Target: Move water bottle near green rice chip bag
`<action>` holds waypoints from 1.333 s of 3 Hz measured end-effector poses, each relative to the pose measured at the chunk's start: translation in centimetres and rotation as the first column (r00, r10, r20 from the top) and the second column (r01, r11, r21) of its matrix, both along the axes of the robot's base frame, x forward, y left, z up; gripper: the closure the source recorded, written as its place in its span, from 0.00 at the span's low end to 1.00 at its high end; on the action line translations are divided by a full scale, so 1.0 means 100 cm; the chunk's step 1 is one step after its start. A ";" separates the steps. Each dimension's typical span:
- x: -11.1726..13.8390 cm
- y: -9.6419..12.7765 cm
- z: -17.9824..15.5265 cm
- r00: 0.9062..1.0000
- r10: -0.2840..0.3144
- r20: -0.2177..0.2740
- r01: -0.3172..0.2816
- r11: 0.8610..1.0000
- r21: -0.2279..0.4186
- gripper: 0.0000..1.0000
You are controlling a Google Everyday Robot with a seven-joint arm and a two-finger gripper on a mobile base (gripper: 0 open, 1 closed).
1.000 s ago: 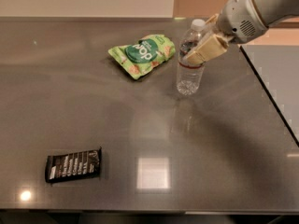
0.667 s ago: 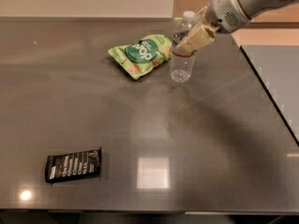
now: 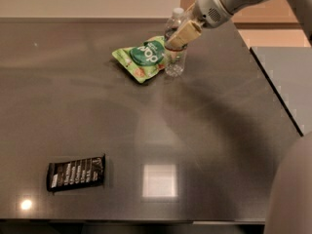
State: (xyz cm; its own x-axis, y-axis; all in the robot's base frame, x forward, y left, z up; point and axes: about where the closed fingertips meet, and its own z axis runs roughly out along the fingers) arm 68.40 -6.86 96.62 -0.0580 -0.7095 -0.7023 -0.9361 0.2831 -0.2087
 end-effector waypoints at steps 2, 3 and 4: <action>0.028 0.009 -0.020 0.999 -0.017 -0.052 0.017 1.000 0.004 0.83; 0.033 0.009 -0.024 0.997 -0.024 -0.080 0.024 1.000 -0.002 0.60; 0.035 0.003 -0.028 0.994 -0.038 -0.105 0.038 0.999 -0.006 0.36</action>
Offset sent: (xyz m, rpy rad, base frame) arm 0.0432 0.0050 -0.0211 0.0083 0.0802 -0.0359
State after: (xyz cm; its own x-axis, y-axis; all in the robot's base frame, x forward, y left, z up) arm 71.92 -6.53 93.86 -0.1580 -0.7079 -0.6884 -0.9416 0.3181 -0.1110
